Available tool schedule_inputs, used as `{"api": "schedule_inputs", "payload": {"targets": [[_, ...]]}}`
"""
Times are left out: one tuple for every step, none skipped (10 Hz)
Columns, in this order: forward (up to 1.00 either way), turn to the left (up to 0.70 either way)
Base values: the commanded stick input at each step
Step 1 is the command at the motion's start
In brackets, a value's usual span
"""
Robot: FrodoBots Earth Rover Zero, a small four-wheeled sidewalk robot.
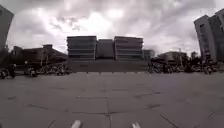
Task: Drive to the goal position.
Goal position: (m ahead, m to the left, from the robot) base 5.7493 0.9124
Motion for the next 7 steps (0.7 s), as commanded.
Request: {"api": "schedule_inputs", "payload": {"targets": [[0.65,0.0],[0.65,0.0],[0.65,0.0],[0.65,0.0],[0.65,0.0],[0.65,0.0],[0.65,0.0]]}}
